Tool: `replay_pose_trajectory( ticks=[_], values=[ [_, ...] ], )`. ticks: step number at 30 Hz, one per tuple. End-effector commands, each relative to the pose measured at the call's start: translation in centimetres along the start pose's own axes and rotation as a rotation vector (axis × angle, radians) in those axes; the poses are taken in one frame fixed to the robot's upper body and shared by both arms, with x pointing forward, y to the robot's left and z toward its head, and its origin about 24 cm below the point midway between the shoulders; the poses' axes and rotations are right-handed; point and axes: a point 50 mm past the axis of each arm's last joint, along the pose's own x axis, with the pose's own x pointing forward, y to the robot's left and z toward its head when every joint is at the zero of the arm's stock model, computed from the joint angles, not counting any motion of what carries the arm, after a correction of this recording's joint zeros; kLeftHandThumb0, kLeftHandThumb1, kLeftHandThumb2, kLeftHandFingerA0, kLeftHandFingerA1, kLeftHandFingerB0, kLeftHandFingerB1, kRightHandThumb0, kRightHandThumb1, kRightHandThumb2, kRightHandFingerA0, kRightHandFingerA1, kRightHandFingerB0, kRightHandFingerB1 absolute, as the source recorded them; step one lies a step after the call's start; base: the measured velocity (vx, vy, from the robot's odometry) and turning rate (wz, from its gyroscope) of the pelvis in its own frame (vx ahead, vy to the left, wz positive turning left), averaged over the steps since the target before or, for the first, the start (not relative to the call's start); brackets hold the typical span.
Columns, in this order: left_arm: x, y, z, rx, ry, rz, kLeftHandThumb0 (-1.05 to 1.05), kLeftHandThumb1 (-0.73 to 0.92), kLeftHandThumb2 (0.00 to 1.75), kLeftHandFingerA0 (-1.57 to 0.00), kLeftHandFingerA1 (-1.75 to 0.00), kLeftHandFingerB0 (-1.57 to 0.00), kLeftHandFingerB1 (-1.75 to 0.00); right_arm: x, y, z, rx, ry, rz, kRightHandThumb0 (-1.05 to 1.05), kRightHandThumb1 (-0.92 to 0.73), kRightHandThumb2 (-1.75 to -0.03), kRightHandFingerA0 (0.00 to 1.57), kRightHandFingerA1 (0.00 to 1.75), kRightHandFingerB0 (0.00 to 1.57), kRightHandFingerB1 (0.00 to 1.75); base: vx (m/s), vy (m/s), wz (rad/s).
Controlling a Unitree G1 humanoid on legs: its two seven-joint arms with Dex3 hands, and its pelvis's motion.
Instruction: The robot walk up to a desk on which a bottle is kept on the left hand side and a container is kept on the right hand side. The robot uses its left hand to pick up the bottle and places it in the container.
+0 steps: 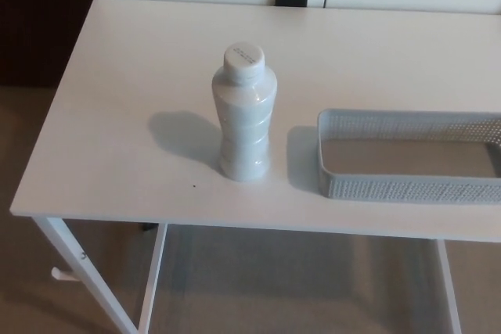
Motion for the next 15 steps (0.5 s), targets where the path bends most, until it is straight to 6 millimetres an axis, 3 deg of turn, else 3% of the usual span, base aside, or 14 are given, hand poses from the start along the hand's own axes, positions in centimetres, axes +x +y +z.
replay_pose_trajectory(
  ticks=[1,2,3,5,6,10,15],
  values=[
    [7.3,-10.8,4.0,-0.003,-0.003,-0.261,-0.57,0.36,0.76,0.00,-0.17,0.00,-0.18,0.3,-0.9,0.6,-0.027,-0.029,-0.040,-0.61,-0.36,-0.79,0.36,0.59,0.34,0.52,0.00,0.000,0.00],
    [7.8,-12.1,4.4,0.004,-0.008,-0.286,-0.58,0.37,0.76,0.00,-0.17,0.00,-0.18,0.3,-0.9,0.8,-0.032,-0.039,-0.040,-0.62,-0.36,-0.80,0.36,0.59,0.32,0.52,0.00,0.000,0.00],
    [8.4,-13.3,4.7,0.002,-0.011,-0.312,-0.57,0.37,0.75,0.00,-0.16,0.00,-0.17,0.4,-0.9,1.0,-0.026,-0.050,-0.039,-0.60,-0.49,-0.56,0.38,0.54,0.36,0.43,0.00,0.000,0.00],
    [9.2,-15.3,5.3,0.014,-0.015,-0.353,-0.59,0.38,0.77,0.00,-0.18,0.00,-0.17,0.5,-0.8,1.4,-0.013,-0.072,-0.040,-0.58,-0.49,-0.55,0.37,0.56,0.36,0.44,0.00,0.000,0.00],
    [10.0,-17.6,5.5,0.029,0.000,-0.407,-0.60,0.38,0.77,0.00,-0.16,0.00,-0.16,0.3,-0.7,2.0,-0.006,-0.099,-0.037,-0.59,-0.50,-0.55,0.37,0.57,0.36,0.45,0.00,0.000,0.00],
    [10.5,-19.5,5.4,0.079,0.021,-0.444,-0.63,0.40,0.78,0.00,-0.16,0.00,-0.12,0.3,-0.5,2.6,-0.002,-0.121,-0.046,-0.55,-0.50,-0.55,0.41,0.56,0.39,0.44,0.00,0.000,0.02],
    [10.7,-19.9,4.3,0.013,0.079,-0.470,-0.67,0.41,0.78,0.00,-0.12,0.00,-0.08,0.8,-0.5,2.7,0.001,-0.124,-0.039,-0.59,-0.49,-0.55,0.40,0.49,0.39,0.41,0.00,0.000,0.00]
  ],
)
